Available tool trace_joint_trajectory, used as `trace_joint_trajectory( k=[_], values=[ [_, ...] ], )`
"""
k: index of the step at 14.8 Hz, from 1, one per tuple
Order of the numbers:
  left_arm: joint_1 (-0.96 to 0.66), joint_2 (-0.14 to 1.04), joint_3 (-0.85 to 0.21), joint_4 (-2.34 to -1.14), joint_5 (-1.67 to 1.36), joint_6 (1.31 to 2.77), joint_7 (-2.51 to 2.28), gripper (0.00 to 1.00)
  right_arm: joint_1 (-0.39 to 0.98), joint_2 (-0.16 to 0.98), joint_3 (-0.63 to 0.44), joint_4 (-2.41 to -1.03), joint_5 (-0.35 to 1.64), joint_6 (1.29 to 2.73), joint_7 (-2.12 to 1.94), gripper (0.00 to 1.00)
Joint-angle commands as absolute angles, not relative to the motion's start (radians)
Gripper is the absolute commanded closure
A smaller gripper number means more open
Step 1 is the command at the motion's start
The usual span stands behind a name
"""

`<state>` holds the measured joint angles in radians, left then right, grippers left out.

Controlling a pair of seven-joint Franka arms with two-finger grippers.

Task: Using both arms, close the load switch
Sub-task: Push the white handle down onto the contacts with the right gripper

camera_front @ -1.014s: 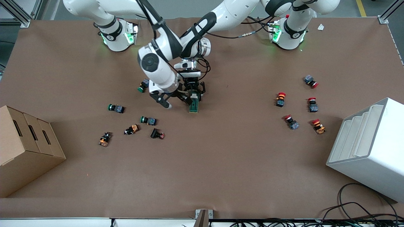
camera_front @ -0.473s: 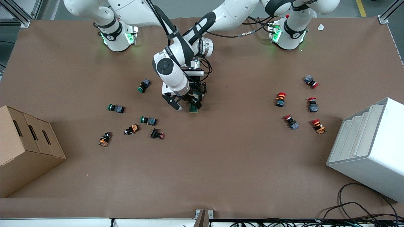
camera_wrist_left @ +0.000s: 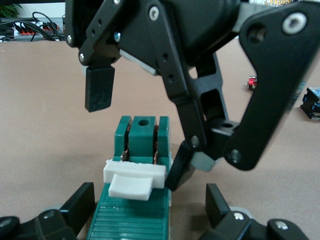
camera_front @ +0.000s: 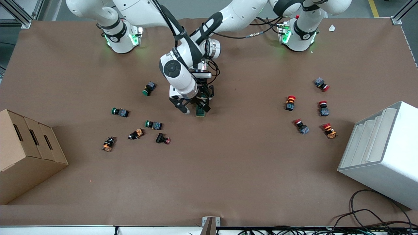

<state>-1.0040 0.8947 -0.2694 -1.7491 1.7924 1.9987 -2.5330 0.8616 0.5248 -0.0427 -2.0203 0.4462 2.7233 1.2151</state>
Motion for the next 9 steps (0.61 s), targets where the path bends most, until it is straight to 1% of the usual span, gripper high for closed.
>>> trace_joint_trajectory(
  k=[1,9],
  values=[
    [-1.003,0.940,-0.267,-1.773,1.786,1.990,-2.565,0.03,0.883,0.534,-0.035,-2.008,0.466,2.720,1.210,0.00],
    [-1.002,0.940,-0.268,-1.770,1.796,1.988,-2.566,0.03,0.874,0.531,-0.034,-1.997,0.469,2.720,1.216,0.00]
  ],
)
